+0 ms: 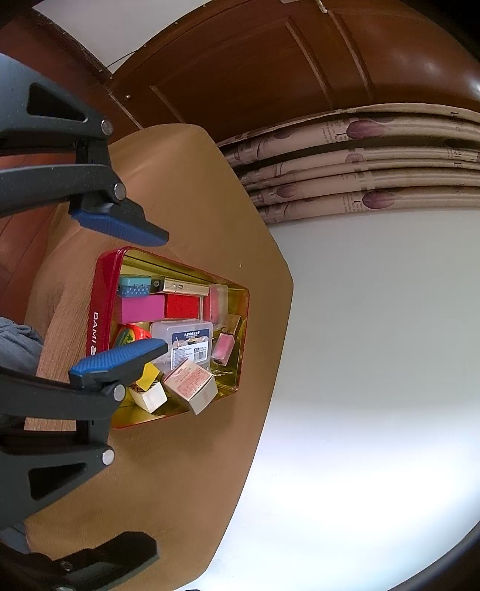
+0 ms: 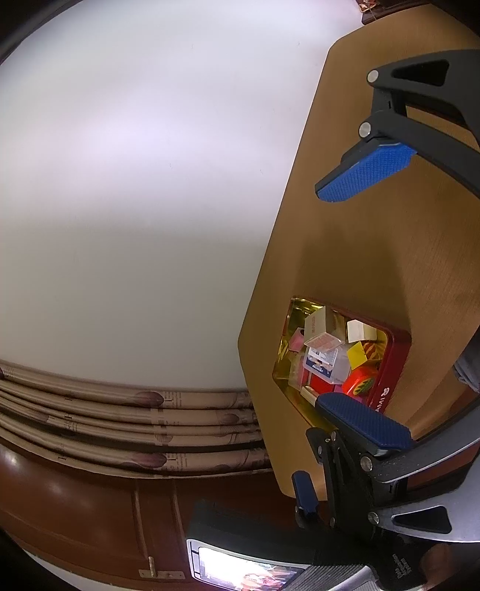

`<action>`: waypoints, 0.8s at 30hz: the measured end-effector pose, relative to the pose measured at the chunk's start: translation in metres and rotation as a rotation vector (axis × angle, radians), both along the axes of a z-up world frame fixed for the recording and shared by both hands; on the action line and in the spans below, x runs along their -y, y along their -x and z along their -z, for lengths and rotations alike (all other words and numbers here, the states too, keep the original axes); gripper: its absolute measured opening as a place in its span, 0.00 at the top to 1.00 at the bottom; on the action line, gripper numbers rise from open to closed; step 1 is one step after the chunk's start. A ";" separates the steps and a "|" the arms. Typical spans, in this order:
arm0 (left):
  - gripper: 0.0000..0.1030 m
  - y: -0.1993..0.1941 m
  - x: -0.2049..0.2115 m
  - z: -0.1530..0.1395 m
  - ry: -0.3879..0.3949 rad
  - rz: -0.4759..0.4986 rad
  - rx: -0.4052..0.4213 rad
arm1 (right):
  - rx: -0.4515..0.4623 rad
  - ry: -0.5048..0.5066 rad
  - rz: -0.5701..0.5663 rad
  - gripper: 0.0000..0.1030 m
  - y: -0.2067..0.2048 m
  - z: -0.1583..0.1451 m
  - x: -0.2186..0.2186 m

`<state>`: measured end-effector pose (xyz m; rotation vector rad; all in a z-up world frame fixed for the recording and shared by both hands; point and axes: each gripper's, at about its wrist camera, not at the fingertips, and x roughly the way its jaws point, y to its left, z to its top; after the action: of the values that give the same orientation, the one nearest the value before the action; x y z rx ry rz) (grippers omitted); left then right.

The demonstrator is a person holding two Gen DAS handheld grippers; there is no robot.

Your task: Organize rigid objects

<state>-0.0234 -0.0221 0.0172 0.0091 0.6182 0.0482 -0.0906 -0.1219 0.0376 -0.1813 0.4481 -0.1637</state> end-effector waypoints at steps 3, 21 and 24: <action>0.48 0.000 0.000 0.000 0.003 0.002 -0.005 | -0.002 -0.002 0.000 0.01 0.000 0.000 0.000; 0.35 0.008 0.001 -0.005 -0.016 -0.002 0.073 | -0.010 -0.006 -0.001 0.01 0.002 0.001 -0.002; 0.35 0.006 0.003 -0.002 -0.034 0.009 0.058 | -0.009 -0.008 -0.004 0.01 0.003 0.000 -0.002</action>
<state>-0.0290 -0.0247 0.0194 0.0432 0.5590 0.0506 -0.0935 -0.1196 0.0373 -0.1755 0.4568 -0.1577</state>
